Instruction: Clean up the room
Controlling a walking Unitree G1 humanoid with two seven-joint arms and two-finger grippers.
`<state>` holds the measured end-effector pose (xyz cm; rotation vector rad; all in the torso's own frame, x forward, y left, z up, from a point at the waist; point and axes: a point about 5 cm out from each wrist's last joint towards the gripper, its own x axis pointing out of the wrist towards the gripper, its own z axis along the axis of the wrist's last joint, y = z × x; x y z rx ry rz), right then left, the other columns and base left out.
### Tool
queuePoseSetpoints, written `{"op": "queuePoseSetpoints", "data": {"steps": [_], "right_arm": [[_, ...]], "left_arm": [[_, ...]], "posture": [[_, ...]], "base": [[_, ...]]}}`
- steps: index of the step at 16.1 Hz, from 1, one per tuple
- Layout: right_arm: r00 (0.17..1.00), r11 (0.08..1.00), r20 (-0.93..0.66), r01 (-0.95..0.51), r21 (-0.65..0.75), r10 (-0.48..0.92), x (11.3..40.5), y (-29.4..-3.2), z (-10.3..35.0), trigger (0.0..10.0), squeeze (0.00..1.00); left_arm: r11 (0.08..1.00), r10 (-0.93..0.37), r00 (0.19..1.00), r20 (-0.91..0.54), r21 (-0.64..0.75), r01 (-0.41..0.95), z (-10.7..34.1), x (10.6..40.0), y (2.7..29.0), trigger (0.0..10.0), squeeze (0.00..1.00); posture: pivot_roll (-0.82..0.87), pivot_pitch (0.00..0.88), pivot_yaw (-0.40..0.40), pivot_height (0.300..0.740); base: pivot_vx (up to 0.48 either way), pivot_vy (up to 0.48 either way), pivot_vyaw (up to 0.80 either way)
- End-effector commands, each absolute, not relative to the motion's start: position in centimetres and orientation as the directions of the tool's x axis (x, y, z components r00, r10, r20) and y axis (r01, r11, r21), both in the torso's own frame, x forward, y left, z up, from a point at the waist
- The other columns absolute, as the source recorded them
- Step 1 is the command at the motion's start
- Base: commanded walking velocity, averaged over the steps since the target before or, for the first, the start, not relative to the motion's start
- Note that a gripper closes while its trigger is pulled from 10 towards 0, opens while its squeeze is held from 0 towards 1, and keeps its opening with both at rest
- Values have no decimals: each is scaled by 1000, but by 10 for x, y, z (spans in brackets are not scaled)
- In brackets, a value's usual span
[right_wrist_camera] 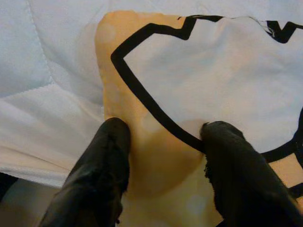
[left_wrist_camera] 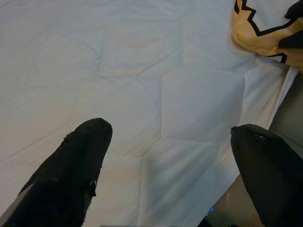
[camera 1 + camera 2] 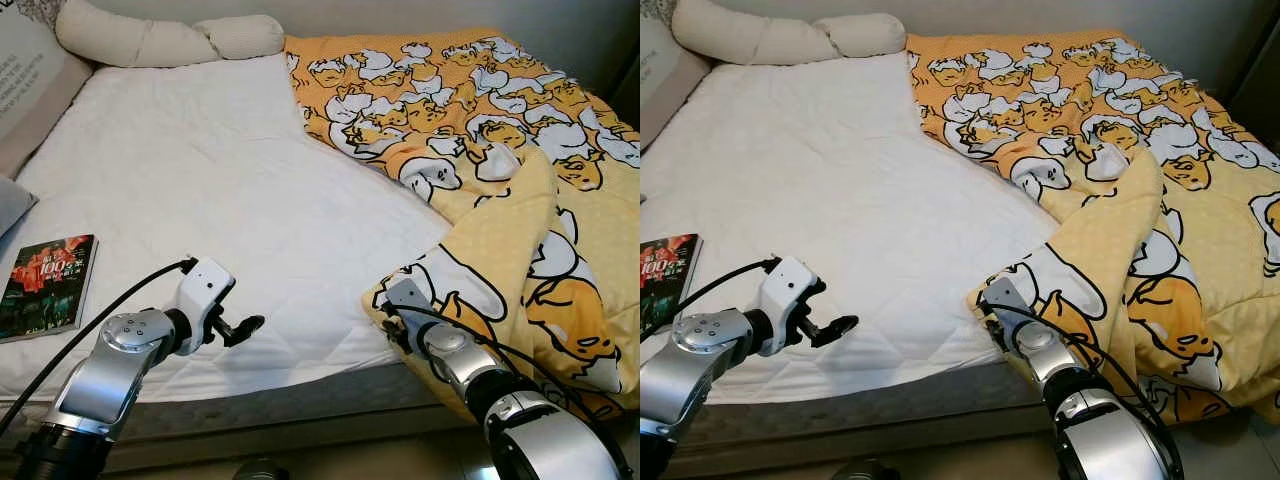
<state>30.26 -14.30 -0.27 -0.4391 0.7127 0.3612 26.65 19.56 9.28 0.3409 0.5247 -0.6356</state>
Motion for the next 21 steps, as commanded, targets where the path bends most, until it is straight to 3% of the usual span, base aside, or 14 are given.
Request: {"op": "queuePoseSetpoints", "data": {"steps": [1,7,8,10,21], "right_arm": [[716,843,-678,-460,-280,166,308,-142,2,0,0],[716,843,-678,-460,-280,166,308,-142,2,0,0],[713,826,-688,-465,-318,136,303,-149,-4,0,0],[710,845,-694,-440,-305,119,297,-157,-9,0,0],[805,881,-539,-418,-221,247,315,-143,14,0,0]], "left_arm": [[749,-475,674,-566,142,647,93,266,195,10000,0],[749,-475,674,-566,142,647,93,266,195,10000,0],[746,-477,675,-563,146,650,98,260,197,10000,0],[743,-475,687,-551,167,648,106,251,202,10000,0],[737,-484,692,-536,177,652,109,255,196,10000,0]], "posture": [[113,0,25,740],[113,0,25,740],[197,0,18,740],[201,0,31,740],[167,0,49,740]], "base": [[0,0,0],[0,0,0],[0,0,0],[0,0,0],[0,0,0]]}}
